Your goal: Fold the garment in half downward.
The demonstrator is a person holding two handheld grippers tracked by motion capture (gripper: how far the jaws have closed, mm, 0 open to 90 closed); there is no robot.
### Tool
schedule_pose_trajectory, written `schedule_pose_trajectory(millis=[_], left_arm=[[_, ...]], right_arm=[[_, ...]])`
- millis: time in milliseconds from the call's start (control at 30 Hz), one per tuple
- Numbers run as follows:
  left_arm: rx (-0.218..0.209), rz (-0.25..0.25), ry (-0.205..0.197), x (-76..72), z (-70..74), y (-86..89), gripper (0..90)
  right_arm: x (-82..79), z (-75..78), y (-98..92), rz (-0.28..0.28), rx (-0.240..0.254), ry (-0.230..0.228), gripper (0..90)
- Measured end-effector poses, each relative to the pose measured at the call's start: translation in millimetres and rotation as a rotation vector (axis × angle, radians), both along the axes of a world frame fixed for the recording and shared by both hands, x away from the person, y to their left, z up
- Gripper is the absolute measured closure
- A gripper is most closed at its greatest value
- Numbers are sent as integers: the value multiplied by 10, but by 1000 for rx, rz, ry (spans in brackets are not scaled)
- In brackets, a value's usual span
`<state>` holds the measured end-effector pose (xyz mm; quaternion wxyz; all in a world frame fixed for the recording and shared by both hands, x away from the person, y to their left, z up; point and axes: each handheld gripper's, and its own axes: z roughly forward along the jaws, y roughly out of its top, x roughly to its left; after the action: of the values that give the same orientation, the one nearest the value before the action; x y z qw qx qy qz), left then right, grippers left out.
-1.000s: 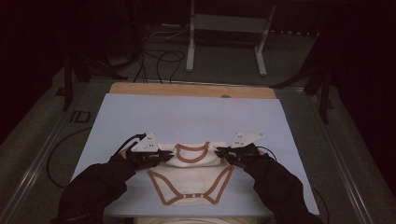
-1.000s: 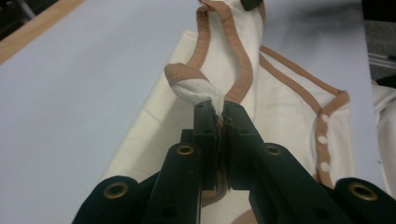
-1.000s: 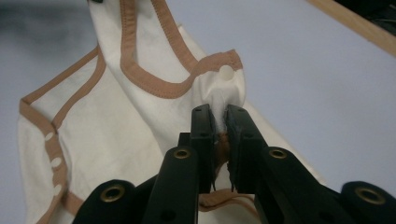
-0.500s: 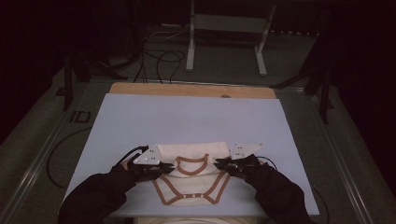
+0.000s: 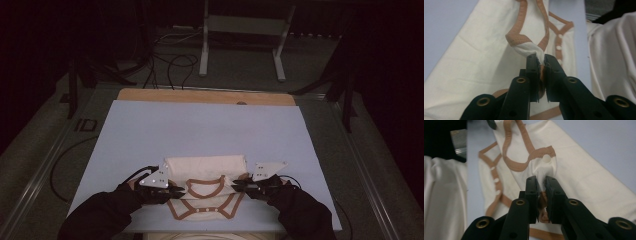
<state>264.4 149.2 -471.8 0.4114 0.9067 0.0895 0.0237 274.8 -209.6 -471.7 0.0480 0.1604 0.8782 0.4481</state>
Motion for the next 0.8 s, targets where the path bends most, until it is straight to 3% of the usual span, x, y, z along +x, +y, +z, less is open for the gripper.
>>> schedule_pose_trajectory(millis=[67,100,167,233,300,400,533,567,667,700,800], left_arm=[[0,-3,4,-8,-1,2,756],[-7,-14,22,-26,-6,10,654],[-3,1,26,-37,-6,8,459],[-6,21,42,-35,-6,1,315],[2,9,34,-32,-8,7,184],[-1,35,35,-13,-10,14,123],[-20,59,31,-18,-18,21,157],[-5,90,31,-27,-32,-6,215],[8,88,40,-17,-66,-34,322],[18,83,60,10,-112,-67,407],[30,72,81,39,-160,-103,488]], right_arm=[[-10,-4,-1,18,-2,-2,772],[-29,-6,4,39,-2,25,616],[-30,-7,5,49,-6,43,497],[-29,-7,15,53,0,44,431],[-17,-8,26,58,3,40,360],[-6,8,30,51,28,57,304],[24,1,19,38,29,61,338],[24,-30,28,35,21,76,380],[30,-68,50,25,-6,83,404],[60,-118,72,11,-21,106,490],[94,-174,107,15,-32,124,513]])
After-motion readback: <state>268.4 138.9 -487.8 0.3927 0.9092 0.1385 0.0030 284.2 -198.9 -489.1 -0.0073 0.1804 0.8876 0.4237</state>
